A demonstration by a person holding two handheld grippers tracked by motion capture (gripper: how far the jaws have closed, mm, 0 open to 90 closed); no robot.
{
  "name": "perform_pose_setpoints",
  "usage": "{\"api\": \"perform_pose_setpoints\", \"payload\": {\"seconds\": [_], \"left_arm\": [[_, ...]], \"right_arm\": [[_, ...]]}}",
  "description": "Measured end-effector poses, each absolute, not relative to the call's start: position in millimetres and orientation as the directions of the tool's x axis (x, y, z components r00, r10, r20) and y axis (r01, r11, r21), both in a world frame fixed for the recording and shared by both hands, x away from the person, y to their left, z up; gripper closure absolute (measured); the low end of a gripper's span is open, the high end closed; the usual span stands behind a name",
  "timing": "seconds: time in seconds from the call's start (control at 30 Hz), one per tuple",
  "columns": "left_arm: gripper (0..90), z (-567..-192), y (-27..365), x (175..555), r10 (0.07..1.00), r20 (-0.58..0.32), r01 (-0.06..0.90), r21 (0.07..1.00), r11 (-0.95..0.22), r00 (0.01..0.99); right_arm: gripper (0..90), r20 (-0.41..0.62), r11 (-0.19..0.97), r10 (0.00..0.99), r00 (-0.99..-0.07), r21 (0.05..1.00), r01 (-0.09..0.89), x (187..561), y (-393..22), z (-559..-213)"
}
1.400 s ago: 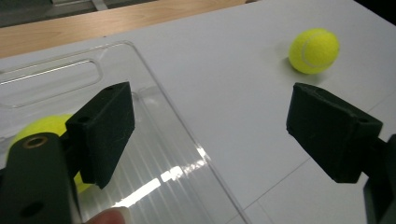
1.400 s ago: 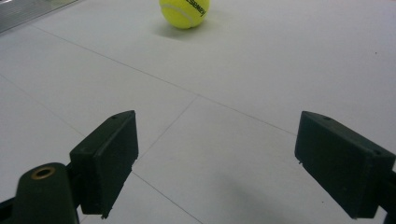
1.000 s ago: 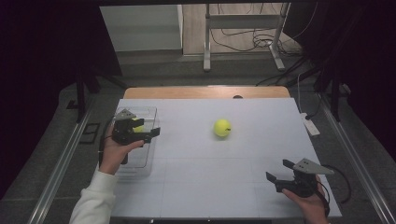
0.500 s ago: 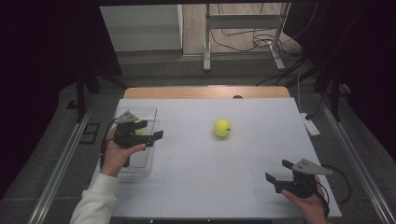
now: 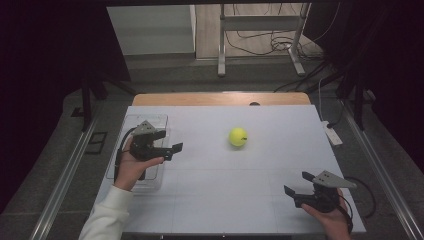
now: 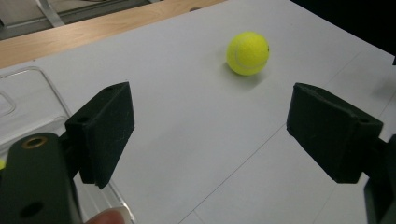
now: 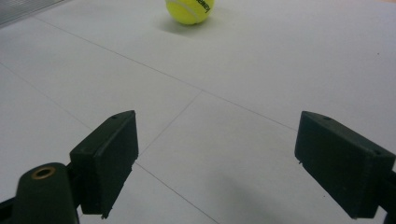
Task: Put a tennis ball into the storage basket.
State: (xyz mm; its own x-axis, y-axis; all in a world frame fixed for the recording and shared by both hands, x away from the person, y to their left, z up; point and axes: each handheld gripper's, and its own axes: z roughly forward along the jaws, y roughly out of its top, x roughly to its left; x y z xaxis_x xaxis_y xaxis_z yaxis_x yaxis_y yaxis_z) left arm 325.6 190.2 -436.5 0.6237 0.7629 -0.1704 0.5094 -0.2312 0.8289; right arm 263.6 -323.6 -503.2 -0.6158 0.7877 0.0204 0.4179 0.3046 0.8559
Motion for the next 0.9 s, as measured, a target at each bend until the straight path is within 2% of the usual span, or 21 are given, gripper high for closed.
{"api": "perform_pose_setpoints", "payload": {"seconds": [0.9], "left_arm": [[16.0,-442,160,329,0.728,-0.161,0.507,0.814,-0.285,0.667]], "right_arm": [[14.0,0.022,0.299,0.791,-0.612,0.858,0.418,262,-326,-503]]}}
